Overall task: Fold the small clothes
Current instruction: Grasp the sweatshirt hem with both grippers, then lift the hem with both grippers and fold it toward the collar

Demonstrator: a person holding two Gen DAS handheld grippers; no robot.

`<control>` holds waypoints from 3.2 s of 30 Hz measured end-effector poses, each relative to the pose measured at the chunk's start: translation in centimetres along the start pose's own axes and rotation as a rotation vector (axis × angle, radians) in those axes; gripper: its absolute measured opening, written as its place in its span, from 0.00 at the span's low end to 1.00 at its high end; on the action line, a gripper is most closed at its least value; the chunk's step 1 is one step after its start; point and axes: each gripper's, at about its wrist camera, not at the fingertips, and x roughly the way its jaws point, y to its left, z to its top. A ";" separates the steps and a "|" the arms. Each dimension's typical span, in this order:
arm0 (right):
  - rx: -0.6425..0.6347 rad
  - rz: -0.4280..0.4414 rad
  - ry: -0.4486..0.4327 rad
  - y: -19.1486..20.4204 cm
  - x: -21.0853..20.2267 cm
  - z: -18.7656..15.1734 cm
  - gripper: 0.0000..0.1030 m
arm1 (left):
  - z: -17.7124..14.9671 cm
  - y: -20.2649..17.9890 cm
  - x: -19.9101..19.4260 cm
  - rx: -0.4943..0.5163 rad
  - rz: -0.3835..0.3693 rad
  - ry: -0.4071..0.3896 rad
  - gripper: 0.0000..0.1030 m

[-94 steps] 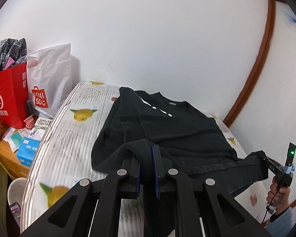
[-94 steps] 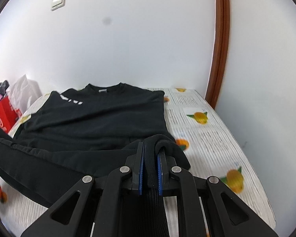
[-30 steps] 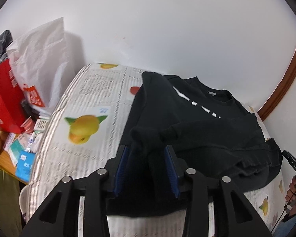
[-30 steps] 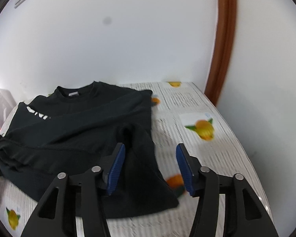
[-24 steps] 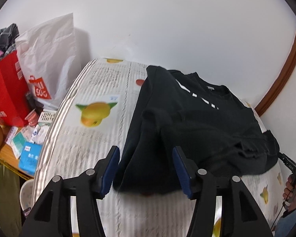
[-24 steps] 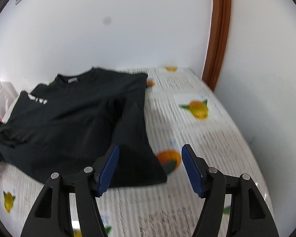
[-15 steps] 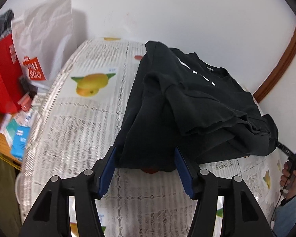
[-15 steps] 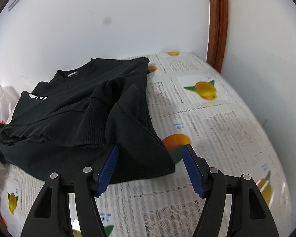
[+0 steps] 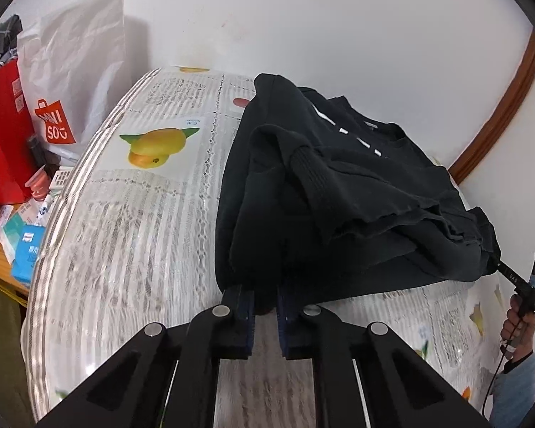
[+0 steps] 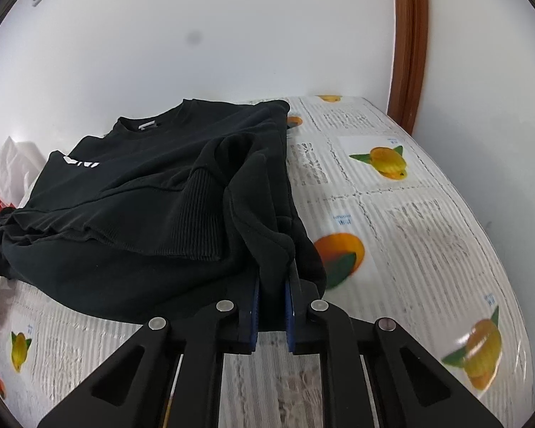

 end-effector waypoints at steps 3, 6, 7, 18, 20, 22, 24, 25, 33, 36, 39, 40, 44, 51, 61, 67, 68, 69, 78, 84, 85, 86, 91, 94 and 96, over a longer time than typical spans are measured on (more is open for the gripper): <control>0.008 0.002 -0.002 -0.3 -1.5 -0.7 0.11 | -1.5 -0.1 -1.3 0.015 -0.005 0.012 0.09; 0.022 0.004 0.006 -0.7 -3.1 -1.9 0.11 | -3.2 -0.3 -2.4 0.020 -0.009 0.022 0.09; 0.021 0.000 0.005 -0.8 -3.8 -2.6 0.11 | -4.0 -0.5 -2.9 0.028 -0.008 0.025 0.09; -0.064 -0.089 0.032 -0.7 -8.9 -8.6 0.16 | -9.2 -1.9 -6.4 0.090 0.021 0.059 0.15; -0.072 -0.114 0.043 -0.5 -9.4 -8.6 0.19 | -9.4 -2.3 -7.0 0.107 0.046 0.049 0.16; -0.060 -0.120 0.020 -0.3 -10.6 -8.2 0.21 | -9.3 -2.5 -7.6 0.114 0.061 0.035 0.17; -0.057 -0.111 -0.017 0.1 -12.1 -7.8 0.24 | -9.2 -2.6 -8.4 0.111 0.057 0.015 0.22; -0.056 -0.084 -0.036 0.5 -12.8 -7.6 0.26 | -9.2 -2.7 -9.0 0.107 0.046 0.003 0.25; -0.113 0.102 0.032 5.5 -10.1 -8.2 0.11 | -8.9 -3.5 -10.3 0.118 0.008 -0.040 0.27; -0.131 0.061 0.076 6.3 -7.8 -8.9 0.08 | -8.6 -3.3 -11.2 0.115 -0.005 -0.058 0.27; -0.110 0.069 0.091 6.2 -6.7 -8.8 0.08 | -8.5 -3.2 -12.3 0.123 -0.017 -0.085 0.27; -0.104 0.070 0.092 6.2 -6.5 -8.8 0.08 | -8.5 -3.3 -12.4 0.124 -0.035 -0.083 0.27; -0.091 0.053 0.105 6.3 -5.8 -8.5 0.08 | -8.8 -4.7 -11.3 0.154 -0.099 -0.040 0.27; -0.095 0.014 0.128 6.8 -5.2 -8.6 0.08 | -8.5 -7.9 -7.3 0.203 -0.158 0.035 0.27; -0.089 -0.011 0.137 7.2 -5.2 -6.4 0.08 | -5.5 -9.2 -3.9 0.184 -0.215 0.104 0.27; -0.079 -0.011 0.102 8.5 -3.5 -3.6 0.08 | -2.5 -9.6 -3.3 0.209 -0.163 0.068 0.27; -0.076 -0.005 0.095 8.7 -3.2 -3.2 0.08 | -1.9 -9.4 -2.8 0.200 -0.166 0.071 0.27; -0.070 0.007 0.083 8.8 -2.8 -2.6 0.08 | -1.7 -9.2 -2.6 0.195 -0.166 0.073 0.27; 0.016 -0.017 0.053 7.3 1.1 2.2 0.09 | 1.0 -7.6 0.2 0.161 -0.109 0.072 0.27; -0.067 -0.065 0.010 6.9 0.8 3.1 0.51 | 2.4 -5.8 -0.8 0.180 -0.052 -0.008 0.47; -0.076 -0.070 0.008 6.7 0.9 3.2 0.51 | 2.8 -5.6 -0.6 0.186 -0.043 0.000 0.47; -0.085 -0.075 0.016 6.6 1.2 3.3 0.51 | 3.1 -5.4 -0.1 0.192 -0.034 0.015 0.47; -0.065 -0.042 0.088 6.1 3.6 3.7 0.52 | 4.0 -5.3 2.6 0.215 -0.012 0.082 0.46; -0.072 -0.016 0.111 6.4 4.4 3.6 0.46 | 3.7 -5.2 3.2 0.203 -0.036 0.109 0.34; -0.083 -0.003 0.113 6.9 4.5 3.3 0.27 | 3.5 -5.3 2.9 0.209 -0.003 0.079 0.23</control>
